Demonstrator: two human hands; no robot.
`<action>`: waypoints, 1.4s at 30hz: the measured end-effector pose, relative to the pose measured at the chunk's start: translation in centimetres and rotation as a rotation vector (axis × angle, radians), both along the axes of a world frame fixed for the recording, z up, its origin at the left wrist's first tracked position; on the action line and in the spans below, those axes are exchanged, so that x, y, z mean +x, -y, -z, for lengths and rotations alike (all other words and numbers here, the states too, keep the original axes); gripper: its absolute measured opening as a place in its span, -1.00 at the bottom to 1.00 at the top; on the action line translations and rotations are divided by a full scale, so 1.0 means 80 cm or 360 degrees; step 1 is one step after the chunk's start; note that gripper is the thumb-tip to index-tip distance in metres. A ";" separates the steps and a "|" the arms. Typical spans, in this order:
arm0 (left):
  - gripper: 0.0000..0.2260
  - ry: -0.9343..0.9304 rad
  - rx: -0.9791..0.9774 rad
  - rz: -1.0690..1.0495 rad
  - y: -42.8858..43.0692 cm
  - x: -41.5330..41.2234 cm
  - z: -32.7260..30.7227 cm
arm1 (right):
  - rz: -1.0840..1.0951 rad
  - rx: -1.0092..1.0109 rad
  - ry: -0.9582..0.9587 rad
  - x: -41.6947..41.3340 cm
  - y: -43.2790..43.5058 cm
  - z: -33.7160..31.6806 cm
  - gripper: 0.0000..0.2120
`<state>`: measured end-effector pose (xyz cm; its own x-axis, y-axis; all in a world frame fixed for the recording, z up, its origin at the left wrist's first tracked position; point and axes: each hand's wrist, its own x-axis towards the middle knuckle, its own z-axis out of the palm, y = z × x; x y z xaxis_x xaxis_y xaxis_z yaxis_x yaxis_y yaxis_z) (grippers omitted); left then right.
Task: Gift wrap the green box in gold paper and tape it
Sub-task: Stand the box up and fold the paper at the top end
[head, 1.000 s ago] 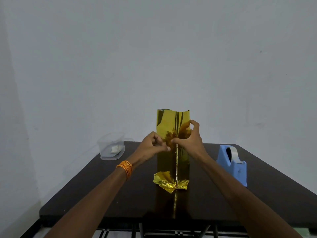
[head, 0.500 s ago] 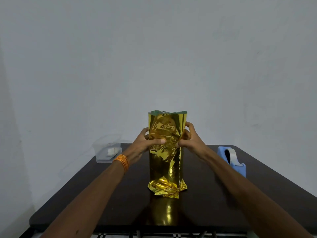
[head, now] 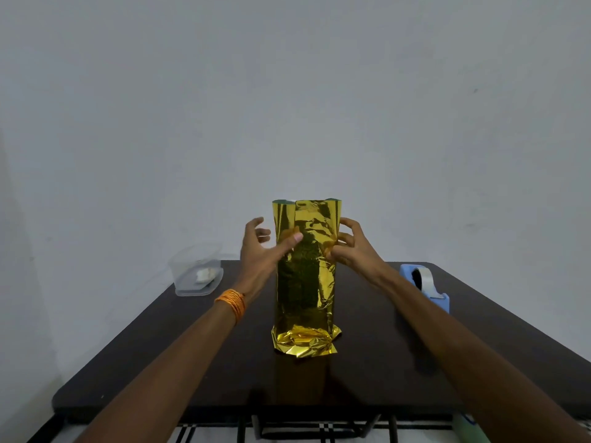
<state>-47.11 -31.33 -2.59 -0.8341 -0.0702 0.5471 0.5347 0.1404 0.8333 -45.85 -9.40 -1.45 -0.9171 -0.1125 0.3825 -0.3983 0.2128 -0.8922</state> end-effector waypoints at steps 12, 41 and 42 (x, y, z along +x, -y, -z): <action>-0.87 -0.0751 -0.0219 -0.0200 -0.104 0.064 -0.020 | 0.0625 0.0011 -0.0116 0.052 -0.080 0.009 -0.69; -0.71 0.0202 -0.0935 0.0594 -0.328 -0.012 0.112 | 0.1031 -0.0251 0.0763 0.045 -0.225 0.070 -0.84; -0.72 0.0200 -0.0931 0.0595 -0.328 -0.012 0.113 | 0.1057 -0.0231 0.0762 0.042 -0.224 0.070 -0.84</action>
